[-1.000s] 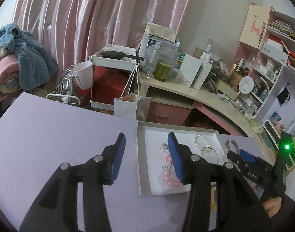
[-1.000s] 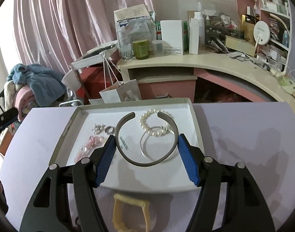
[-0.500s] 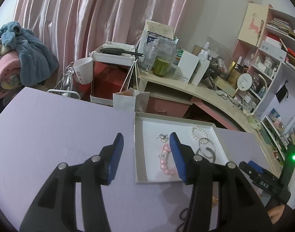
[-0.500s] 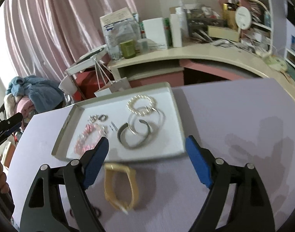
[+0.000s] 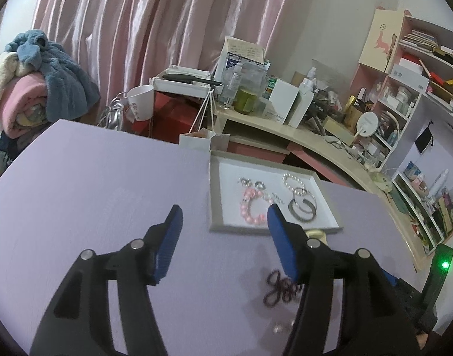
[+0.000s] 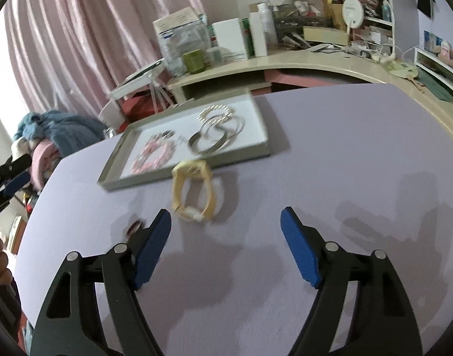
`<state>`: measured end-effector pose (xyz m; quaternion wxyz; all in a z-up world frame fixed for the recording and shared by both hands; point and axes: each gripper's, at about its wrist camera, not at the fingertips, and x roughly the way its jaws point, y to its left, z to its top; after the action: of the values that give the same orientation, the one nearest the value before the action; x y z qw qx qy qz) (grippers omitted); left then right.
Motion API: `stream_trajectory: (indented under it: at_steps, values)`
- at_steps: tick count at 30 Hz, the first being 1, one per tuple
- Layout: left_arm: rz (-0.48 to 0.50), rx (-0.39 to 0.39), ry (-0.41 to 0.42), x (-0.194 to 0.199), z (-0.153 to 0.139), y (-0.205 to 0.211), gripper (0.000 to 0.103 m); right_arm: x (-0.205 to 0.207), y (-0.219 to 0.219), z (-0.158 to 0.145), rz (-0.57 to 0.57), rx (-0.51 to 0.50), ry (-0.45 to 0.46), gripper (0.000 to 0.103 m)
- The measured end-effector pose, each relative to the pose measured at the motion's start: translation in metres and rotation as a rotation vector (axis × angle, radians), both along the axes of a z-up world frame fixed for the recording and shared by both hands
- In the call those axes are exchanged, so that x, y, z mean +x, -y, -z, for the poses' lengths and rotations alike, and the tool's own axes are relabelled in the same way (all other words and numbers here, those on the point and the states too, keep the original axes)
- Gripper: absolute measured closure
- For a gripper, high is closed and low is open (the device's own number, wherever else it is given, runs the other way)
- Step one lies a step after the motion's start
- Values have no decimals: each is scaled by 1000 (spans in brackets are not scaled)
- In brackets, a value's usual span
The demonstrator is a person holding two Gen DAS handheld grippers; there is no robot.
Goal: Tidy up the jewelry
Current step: 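Withdraw both tools from the tray toward the pearl earrings on the table, then grasp one pearl stud earring with the right tool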
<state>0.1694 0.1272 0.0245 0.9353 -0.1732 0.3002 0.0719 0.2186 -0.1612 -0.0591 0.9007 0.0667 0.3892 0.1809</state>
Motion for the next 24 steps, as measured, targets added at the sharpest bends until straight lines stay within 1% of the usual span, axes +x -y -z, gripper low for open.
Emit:
stream_trajectory:
  at_steps: [4, 9, 13, 17, 18, 19, 21, 24]
  values:
    - [-21, 5, -4, -32, 0, 0, 43, -23, -15, 5, -61, 2, -7, 35]
    - [-46, 19, -5, -70, -1, 1, 43, -46, -39, 16, -154, -18, -15, 49]
    - [-69, 27, -5, -98, -1, 0, 43, -56, -63, 28, -215, -49, -23, 54]
    - [-89, 39, -10, -118, -1, -3, 41, -56, -77, 36, -221, -74, -30, 61]
    - [-97, 40, -14, -124, 0, -5, 41, -55, -80, 37, -221, -75, -34, 62]
    - [-101, 38, -16, -126, 1, -7, 41, -53, -83, 39, -222, -76, -41, 62]
    - [-109, 35, -21, -130, 3, -10, 41, -51, -88, 42, -225, -85, -49, 67]
    - [-115, 31, -28, -133, 5, -13, 41, -51, -94, 46, -232, -111, -48, 71]
